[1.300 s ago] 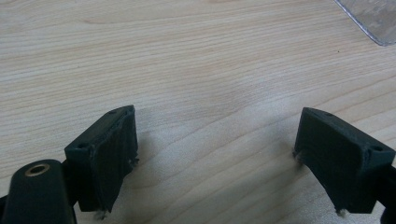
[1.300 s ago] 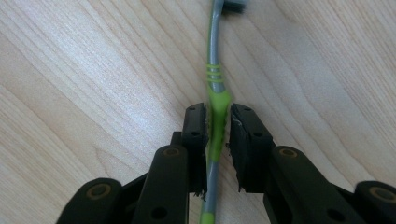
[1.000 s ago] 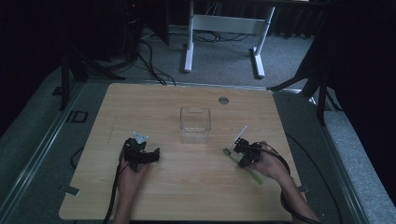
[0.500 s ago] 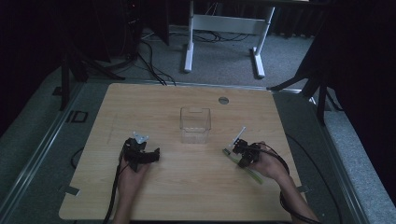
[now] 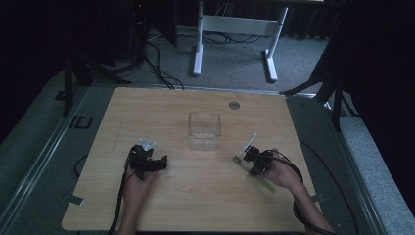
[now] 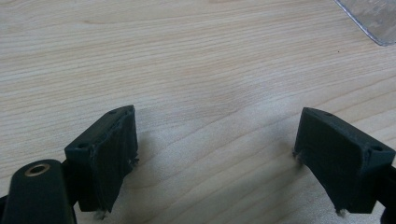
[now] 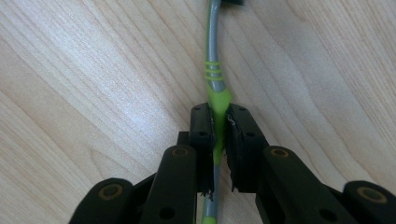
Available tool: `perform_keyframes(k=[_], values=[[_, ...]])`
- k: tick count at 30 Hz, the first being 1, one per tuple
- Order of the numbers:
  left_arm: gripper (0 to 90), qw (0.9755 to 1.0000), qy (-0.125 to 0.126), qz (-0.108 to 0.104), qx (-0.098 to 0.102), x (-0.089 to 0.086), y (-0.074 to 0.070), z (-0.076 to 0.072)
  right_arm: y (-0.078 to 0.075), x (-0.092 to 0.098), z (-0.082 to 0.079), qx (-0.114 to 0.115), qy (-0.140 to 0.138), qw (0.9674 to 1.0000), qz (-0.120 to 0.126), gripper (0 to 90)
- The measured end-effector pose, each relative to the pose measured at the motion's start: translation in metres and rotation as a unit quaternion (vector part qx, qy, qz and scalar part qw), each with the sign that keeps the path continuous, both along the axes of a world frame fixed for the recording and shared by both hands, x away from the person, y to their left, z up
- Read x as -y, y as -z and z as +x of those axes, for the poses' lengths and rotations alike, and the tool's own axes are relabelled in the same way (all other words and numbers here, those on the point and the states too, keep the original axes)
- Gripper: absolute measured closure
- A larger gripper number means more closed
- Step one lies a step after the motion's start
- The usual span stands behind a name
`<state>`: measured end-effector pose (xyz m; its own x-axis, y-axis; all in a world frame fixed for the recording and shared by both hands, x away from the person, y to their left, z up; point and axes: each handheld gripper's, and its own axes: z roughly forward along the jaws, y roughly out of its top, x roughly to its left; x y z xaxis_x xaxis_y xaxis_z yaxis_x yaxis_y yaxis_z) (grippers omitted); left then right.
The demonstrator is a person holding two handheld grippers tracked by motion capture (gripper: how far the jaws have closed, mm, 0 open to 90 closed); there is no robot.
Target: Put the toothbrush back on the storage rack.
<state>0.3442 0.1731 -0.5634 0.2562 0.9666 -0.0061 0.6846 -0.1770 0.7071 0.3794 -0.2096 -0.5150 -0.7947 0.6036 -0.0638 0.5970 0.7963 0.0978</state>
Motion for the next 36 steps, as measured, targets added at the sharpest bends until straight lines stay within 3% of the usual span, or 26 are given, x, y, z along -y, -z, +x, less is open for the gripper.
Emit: perform_keyframes(k=[36], values=[[13.7, 1.0, 0.0, 0.0, 0.0, 0.0, 0.0, 0.0, -0.026, 0.006, -0.001, 0.016, 0.014, 0.9989, 0.041, 82.0]])
